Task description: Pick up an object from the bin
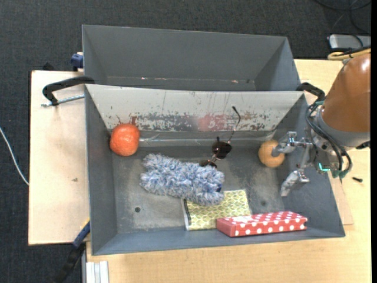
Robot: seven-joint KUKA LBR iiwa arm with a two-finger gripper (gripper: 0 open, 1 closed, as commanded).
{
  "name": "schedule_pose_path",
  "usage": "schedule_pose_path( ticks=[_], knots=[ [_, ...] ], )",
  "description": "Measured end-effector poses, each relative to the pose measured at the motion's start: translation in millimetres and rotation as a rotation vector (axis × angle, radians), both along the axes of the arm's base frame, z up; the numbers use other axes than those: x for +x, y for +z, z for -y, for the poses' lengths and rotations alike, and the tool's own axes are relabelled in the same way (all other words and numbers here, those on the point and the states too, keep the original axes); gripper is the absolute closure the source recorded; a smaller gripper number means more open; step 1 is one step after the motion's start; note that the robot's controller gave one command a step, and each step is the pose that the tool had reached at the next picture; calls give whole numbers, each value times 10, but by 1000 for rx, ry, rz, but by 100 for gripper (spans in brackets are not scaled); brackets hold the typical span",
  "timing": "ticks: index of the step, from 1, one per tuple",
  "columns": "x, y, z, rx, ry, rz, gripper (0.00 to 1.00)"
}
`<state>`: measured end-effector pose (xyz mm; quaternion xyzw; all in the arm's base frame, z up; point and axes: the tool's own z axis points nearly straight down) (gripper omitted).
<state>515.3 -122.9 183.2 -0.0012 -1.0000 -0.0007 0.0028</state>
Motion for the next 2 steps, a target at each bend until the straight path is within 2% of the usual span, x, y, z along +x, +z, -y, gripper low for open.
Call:
schedule_pose_path(
  ticks=[1,2],
  knots=[
    [18,44,-5,-2,2,8,0],
    [-58,-373,-144,-3,23,16,0]
  ],
)
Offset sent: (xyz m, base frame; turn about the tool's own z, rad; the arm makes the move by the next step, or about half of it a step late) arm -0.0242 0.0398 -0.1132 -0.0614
